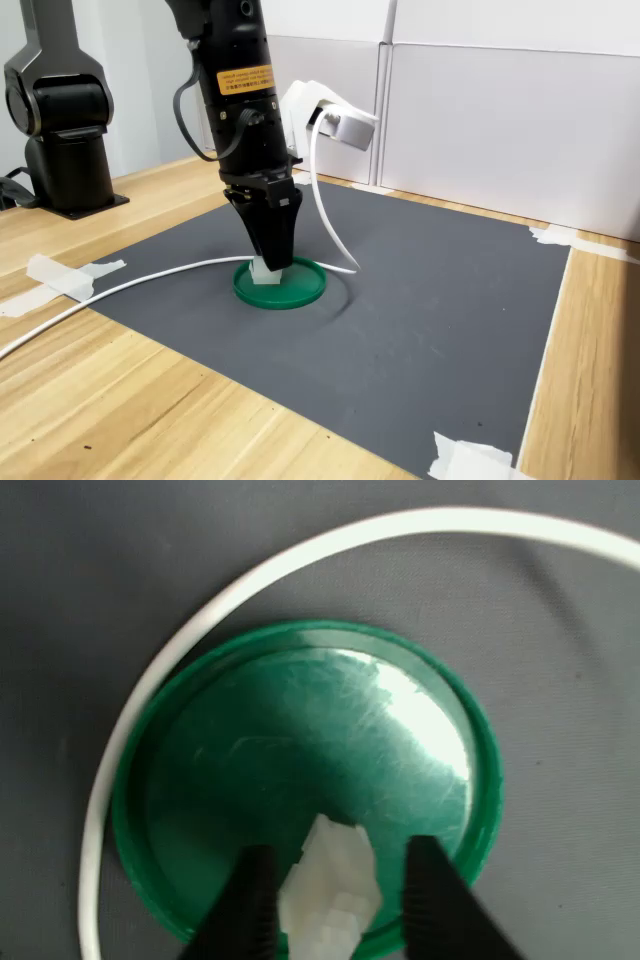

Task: Grasp a white terminal and put it in the green lid.

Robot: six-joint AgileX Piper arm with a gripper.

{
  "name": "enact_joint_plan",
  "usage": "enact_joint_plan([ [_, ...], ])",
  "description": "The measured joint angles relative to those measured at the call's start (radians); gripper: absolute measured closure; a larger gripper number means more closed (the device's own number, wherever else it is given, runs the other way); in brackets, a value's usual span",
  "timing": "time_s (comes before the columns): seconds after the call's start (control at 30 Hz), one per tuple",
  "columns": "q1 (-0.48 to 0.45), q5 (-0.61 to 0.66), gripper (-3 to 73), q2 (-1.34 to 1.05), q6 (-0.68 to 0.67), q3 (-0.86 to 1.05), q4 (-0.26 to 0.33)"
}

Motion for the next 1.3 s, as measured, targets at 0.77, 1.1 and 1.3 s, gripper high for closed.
enact_joint_plan([
  [0.77, 0.0, -0.007, 68.9, -0.281, -0.005, 0.001, 0.216],
  [1.1, 0.0, -0.023, 70.9, -0.496, -0.003, 0.005, 0.306],
  [1.3, -0.045, -0.186, 71.0, -0.68, 0.219, 0.027, 0.325],
])
